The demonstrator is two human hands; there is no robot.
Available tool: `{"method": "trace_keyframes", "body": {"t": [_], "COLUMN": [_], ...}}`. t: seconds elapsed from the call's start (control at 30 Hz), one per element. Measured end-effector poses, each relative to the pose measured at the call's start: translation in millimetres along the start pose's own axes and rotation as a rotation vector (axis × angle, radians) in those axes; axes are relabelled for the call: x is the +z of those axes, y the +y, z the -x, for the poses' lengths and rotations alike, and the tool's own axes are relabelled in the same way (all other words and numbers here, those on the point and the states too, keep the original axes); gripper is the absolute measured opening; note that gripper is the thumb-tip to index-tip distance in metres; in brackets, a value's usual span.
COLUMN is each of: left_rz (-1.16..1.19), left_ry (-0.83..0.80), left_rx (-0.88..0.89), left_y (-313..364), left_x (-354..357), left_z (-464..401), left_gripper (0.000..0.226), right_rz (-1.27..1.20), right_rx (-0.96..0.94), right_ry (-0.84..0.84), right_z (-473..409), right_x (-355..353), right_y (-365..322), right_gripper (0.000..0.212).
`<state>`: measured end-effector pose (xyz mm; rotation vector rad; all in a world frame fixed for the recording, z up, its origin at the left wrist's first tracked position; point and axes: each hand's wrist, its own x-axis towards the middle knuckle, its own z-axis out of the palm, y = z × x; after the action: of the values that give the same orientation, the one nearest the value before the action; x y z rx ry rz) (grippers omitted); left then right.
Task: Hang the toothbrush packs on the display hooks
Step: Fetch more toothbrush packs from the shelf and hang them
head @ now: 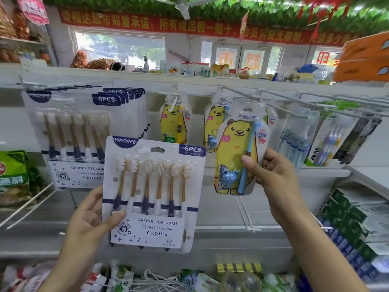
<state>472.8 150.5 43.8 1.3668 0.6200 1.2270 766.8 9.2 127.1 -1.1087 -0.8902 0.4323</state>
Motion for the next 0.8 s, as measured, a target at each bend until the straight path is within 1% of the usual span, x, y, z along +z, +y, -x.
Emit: {"method": "trace_keyframes", "body": {"t": [0.3, 0.37, 0.47, 0.6, 0.73, 0.8], "left_rz": [0.003, -0.002, 0.01, 0.015, 0.028, 0.038], "left_ry": [0.0, 0.005, 0.018, 0.026, 0.029, 0.03], "left_rx": [-0.014, -0.018, -0.028, -0.034, -0.035, -0.039], "left_y": [-5.1, -6.5, -8.5, -10.9, -13.8, -14.1], "left_x": [0.1, 2.3, 5.8, 9.4, 11.3, 13.0], "left_z": [-0.9, -0.3, 0.3, 0.6, 0.5, 1.4], "left_gripper": [0.063, 0.061, 0.059, 0.059, 0.057, 0.06], "right_rz": [-0.079, -0.104, -0.119, -0.107, -0.116, -0.14], "right_rx": [-0.036, -0.061, -0.09, -0.063, -0.057, -0.048], "right_ry": [0.047, 0.066, 0.08, 0.058, 0.055, 0.063], "right_z": [-2.1, 0.5, 2.4, -2.0, -7.9, -10.9], "right_x": [4.5, 6.0, 6.5, 4.9, 5.4, 5.7], "right_y": [9.8, 11.9, 12.5, 12.6, 11.2, 11.5], "right_gripper": [0.04, 0.037, 0.04, 0.037, 0.038, 0.039]}}
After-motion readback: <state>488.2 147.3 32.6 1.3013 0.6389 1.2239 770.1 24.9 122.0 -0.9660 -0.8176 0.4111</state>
